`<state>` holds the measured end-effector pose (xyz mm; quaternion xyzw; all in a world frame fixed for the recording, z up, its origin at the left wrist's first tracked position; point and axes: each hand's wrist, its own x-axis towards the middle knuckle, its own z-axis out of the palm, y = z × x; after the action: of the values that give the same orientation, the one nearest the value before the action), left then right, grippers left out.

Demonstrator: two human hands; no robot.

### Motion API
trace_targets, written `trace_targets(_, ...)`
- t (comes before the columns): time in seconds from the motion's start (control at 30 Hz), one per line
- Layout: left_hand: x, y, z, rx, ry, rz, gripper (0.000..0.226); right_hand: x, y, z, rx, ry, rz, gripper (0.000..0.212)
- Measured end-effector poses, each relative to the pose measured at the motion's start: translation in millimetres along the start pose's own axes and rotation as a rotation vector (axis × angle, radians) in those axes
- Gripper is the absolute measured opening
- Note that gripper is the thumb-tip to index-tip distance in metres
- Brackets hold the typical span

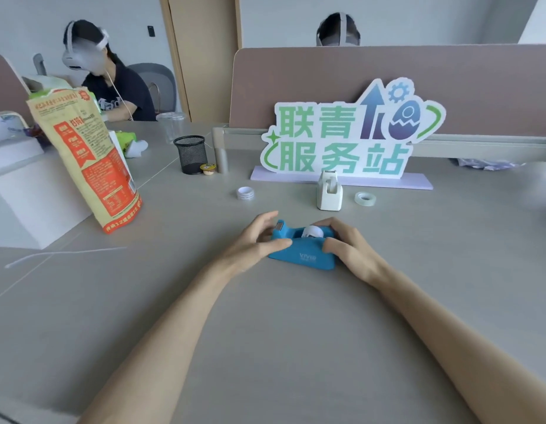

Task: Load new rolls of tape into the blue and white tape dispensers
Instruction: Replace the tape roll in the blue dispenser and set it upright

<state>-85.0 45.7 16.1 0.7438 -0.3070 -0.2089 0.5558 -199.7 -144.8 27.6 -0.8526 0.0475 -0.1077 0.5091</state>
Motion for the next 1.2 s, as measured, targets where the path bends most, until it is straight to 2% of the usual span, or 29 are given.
trace_targets(0.07, 4, -5, 1, 0.05, -0.004, -0.002, 0.069, 0, 1, 1, -0.02, 0.0, -0.008, 0.034)
trace_targets(0.13, 9, -11, 2, 0.063, 0.021, 0.01, 0.057, -1, 3, 2, -0.034, 0.013, -0.024, 0.035)
trace_targets(0.2, 11, -14, 1, 0.073, 0.044, 0.021, 0.05, -2, 4, 3, -0.02, 0.077, -0.072, 0.034)
trace_targets(0.33, 12, -18, 0, 0.102, 0.065, 0.039, 0.06, -1, 0, 2, -0.111, 0.245, -0.186, 0.015)
trace_targets(0.5, 9, -16, 2, 0.111, 0.082, 0.055, 0.057, 0, -10, -5, -0.241, 0.139, -0.261, 0.012)
trace_targets(0.7, 9, -15, 2, 0.151, 0.091, 0.048, 0.056, 4, -25, -12, -0.607, 0.073, -0.434, 0.016)
trace_targets(0.8, 8, -14, 1, 0.159, 0.09, 0.047, 0.056, 5, -27, -12, -0.693, 0.073, -0.46, 0.017)
trace_targets(1.03, 10, -14, -1, 0.174, 0.071, 0.061, 0.048, 5, -30, -14, -0.661, 0.048, -0.44, 0.02)
trace_targets(1.2, 11, -16, 0, 0.178, 0.079, 0.064, 0.059, 5, -30, -20, -0.59, 0.048, -0.425, 0.022)
